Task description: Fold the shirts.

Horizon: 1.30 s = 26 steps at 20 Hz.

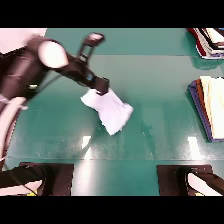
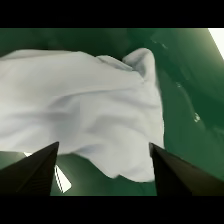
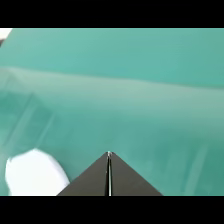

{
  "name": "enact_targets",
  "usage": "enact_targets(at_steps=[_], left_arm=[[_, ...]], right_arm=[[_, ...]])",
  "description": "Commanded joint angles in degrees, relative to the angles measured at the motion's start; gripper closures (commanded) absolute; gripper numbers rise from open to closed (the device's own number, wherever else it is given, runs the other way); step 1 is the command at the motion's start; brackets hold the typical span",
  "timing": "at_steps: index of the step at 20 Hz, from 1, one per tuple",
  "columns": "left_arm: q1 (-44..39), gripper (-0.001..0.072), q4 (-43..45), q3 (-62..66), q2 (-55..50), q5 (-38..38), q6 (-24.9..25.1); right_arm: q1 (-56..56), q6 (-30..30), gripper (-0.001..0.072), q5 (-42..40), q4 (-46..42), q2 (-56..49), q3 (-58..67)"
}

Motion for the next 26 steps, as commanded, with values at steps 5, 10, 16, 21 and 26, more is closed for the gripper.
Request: enact_targets(at_steps=[5, 10, 16, 21, 26], left_arm=[[11.8, 0.0044, 0.0, 0.1, -9.4, 9.0, 0.5], [20.3, 0.0044, -3.3, 0.1, -18.4, 5.0, 2.4], [20.9, 0.0045, -5.1, 0.1, -24.4, 3.2, 3.5], [20.9, 0.0683, -6.2, 0.6, -24.5, 4.9, 3.7], [20.9, 0.0683, -6.0, 3.1, -20.3, 3.9, 6.2]], right_arm=[[0.0, 0.0, 0.0689, 4.4, 0.0, -1.9, 0.0], [0.0, 0.1, 0.0689, 4.4, 0.1, -1.8, -5.1], [0.0, 0.9, 0.0689, 4.4, 0.2, -1.5, -15.5], [0.6, 1.5, 0.0689, 3.7, 0.2, -1.5, -28.5], [8.3, 2.2, 0.0220, -3.9, 8.6, -5.5, -45.3]])
